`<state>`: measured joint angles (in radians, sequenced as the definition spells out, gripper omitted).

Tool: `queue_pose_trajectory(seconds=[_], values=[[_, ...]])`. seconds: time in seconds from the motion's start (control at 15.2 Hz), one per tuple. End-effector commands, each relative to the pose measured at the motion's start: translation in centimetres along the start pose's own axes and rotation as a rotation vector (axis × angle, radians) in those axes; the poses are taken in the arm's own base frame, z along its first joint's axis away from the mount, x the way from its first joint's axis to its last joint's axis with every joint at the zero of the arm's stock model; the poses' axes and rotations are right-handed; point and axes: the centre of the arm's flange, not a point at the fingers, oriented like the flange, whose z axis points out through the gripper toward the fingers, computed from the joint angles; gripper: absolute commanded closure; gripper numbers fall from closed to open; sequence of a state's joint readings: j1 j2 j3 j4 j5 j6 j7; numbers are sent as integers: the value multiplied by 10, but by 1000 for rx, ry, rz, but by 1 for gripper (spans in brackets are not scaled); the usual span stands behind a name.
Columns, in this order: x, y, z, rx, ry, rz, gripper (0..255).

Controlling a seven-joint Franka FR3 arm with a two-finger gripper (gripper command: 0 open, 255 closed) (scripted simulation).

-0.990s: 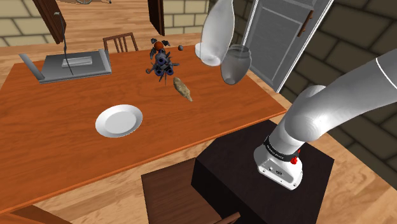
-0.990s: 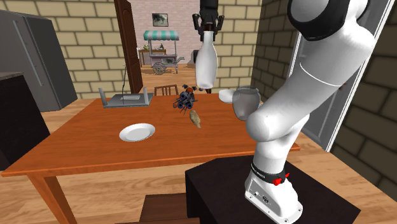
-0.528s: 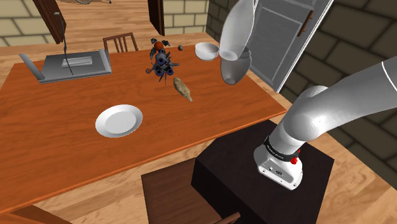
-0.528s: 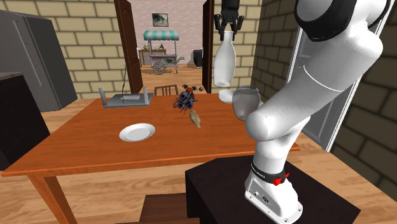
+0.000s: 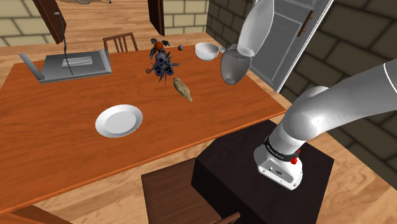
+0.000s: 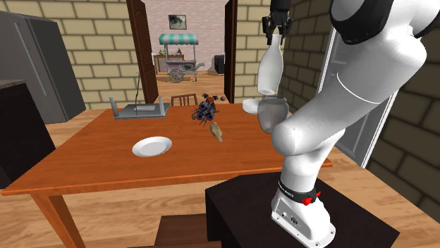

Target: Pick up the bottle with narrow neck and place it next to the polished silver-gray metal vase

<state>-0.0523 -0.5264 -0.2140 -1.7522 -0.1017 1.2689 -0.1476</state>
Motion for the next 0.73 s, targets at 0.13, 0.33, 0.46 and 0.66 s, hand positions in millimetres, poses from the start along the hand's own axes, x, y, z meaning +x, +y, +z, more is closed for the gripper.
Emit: queue_pose_trajectory(seconds=[0.13, 0.33, 0.46, 0.66], values=[[-8, 53, -1, 0, 0, -2, 255], [-14, 92, -2, 0, 0, -2, 255], [-18, 118, -2, 0, 0, -2, 255], [-24, 157, -3, 0, 0, -2, 255]])
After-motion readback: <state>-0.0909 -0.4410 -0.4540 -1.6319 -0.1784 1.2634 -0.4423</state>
